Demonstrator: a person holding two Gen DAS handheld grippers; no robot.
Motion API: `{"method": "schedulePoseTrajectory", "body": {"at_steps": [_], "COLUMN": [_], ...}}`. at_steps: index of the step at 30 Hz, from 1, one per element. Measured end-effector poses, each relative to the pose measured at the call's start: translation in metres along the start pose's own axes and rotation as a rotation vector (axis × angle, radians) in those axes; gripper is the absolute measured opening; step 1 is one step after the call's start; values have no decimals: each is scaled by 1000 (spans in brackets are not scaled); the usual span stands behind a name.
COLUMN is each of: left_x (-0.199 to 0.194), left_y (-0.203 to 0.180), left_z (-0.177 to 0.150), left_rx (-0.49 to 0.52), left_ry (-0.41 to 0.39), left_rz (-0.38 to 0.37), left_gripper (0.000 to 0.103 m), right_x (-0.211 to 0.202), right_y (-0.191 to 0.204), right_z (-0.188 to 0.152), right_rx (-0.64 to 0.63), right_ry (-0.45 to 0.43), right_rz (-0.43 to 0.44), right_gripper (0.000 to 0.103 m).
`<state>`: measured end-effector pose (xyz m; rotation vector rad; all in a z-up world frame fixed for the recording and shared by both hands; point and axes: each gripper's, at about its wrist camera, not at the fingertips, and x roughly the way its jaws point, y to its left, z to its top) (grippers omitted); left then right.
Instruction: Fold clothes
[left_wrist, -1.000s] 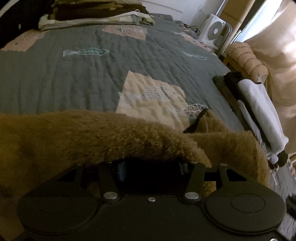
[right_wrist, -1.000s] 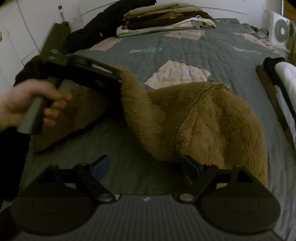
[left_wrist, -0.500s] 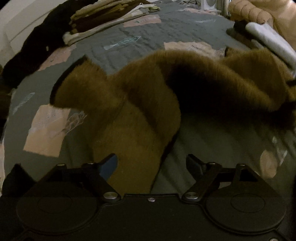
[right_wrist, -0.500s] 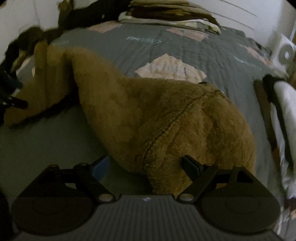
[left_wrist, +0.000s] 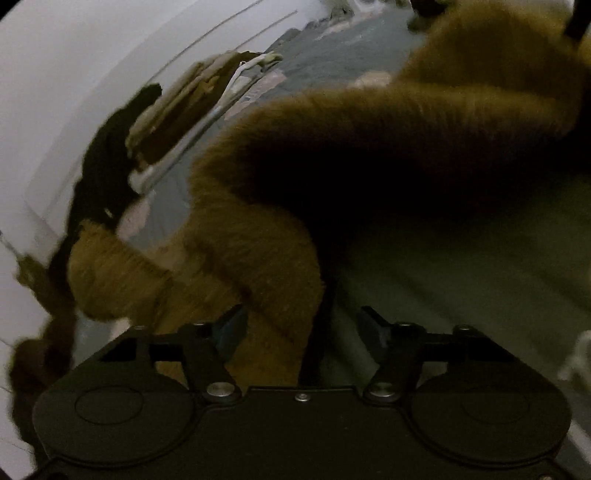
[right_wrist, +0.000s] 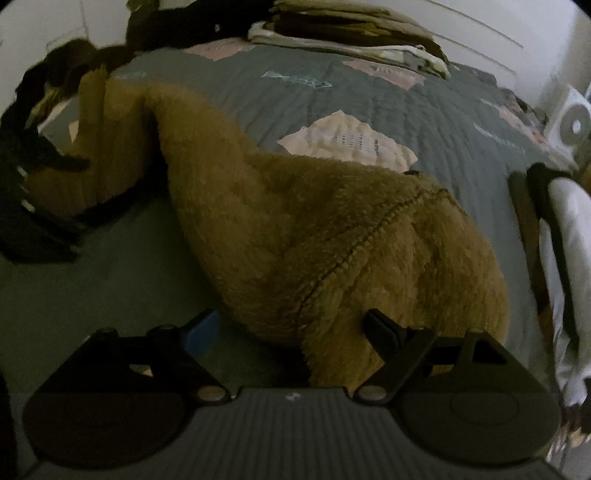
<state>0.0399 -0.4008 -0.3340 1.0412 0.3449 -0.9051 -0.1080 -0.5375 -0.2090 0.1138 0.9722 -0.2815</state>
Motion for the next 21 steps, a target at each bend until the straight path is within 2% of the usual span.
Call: {"method": "schedulePoseTrajectory", "body": {"at_steps": [4,5,6,8,10,13,17,21], "left_x": [25,28,29,31,26,8,-39,-83], "left_y": [-20,-22,-22,-20,-6,19,71,120], "left_z": [-3,-4,-5,-8,-9,-8,-6,-12], "left_rx": [113,136,144,142,62,-55,-296,-470], "left_ry": [9,2,-7,-23,-29,-48,-89,-125], "left_rz": [139,155,155,139,74,10,-192,-392], "left_gripper": [61,54,29,17,11,9,9,9], "right_x": [-6,-8,-9,-10,-10,-11,-15,-18], "right_y": [-1,-2,-2,-2,-3,-4,-5,-7], "right_z": [-2,-3,-3,-2,-2,-1,-2,-1], "right_rx": [16,18,20,26,32,40,52,78], "right_ry": [-5,-6,-7,-9,-11,-14,-24,-30], "right_rz": [8,10,12,16,19,25,32,43], "right_gripper": [85,85,85,85,85,85,85,85]}}
